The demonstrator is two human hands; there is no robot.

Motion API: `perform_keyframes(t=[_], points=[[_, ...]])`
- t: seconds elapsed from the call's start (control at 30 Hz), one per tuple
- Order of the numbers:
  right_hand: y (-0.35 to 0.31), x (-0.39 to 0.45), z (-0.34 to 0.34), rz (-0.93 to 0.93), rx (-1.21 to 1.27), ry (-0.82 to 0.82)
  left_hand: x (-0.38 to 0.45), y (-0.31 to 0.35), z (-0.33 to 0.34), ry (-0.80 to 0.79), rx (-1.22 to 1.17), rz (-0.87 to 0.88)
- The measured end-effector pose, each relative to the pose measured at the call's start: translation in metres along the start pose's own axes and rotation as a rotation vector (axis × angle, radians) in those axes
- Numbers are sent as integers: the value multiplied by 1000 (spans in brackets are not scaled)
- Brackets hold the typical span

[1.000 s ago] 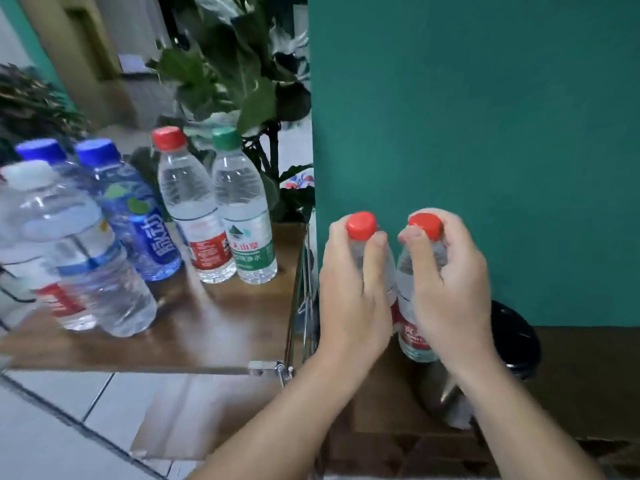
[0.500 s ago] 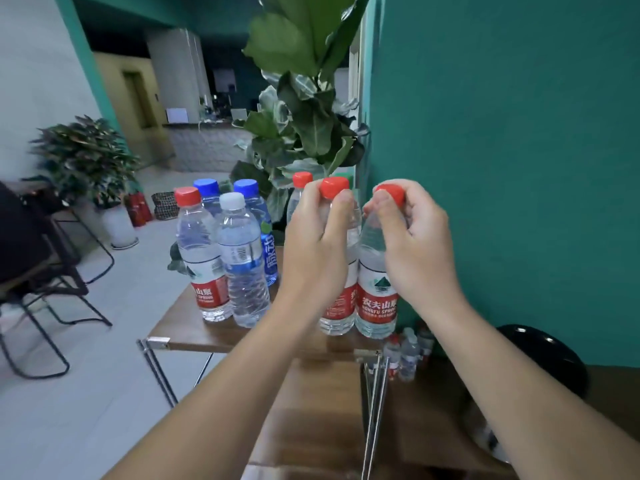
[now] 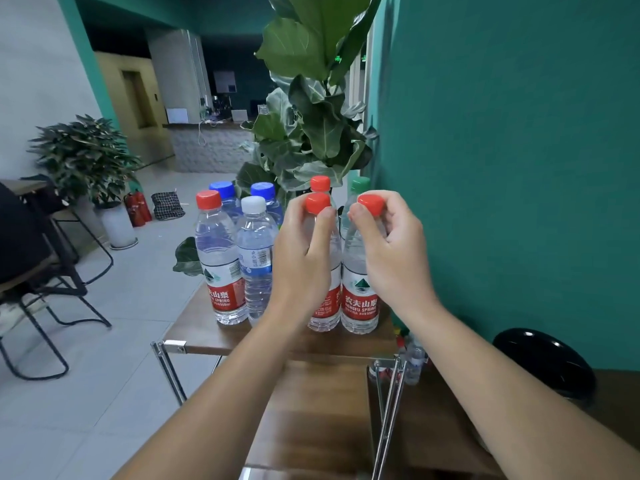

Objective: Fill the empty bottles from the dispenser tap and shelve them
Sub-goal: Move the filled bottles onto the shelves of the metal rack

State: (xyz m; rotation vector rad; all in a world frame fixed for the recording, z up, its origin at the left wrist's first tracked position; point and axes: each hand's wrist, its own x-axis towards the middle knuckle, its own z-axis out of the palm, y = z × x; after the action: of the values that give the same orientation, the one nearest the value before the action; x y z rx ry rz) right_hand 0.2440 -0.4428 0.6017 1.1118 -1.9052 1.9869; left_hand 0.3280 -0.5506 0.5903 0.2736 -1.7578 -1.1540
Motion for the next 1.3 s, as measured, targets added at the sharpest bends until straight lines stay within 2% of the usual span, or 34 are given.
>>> perform_keyframes(t=[0.13,0.37,0.57,0.77,1.0,1.17,1.23,1.3], points=[[0,0,-9,6,6,-27,-5,0,1,27,-12,49],[-2,6,-30,6,39,-21,-6,27,7,157,39,265],[15,7,-72,-6,54,-17,-41,52,62,43,-87,233],[89,-16,-136,119,32,1,-75,28,145,-175,-142,24],[236,-39,-181,378,-89,-43,-126,-68,254,-41,-191,-386],[338,-65,-189,533,-198,-106,-145,-169,305,56,-22,-586],[367,-73,-191,532,-249,-150,-148,-202,318,75,34,-682],[366,-67,-195,529,-300,-161,-154,-236,328,92,128,-733]])
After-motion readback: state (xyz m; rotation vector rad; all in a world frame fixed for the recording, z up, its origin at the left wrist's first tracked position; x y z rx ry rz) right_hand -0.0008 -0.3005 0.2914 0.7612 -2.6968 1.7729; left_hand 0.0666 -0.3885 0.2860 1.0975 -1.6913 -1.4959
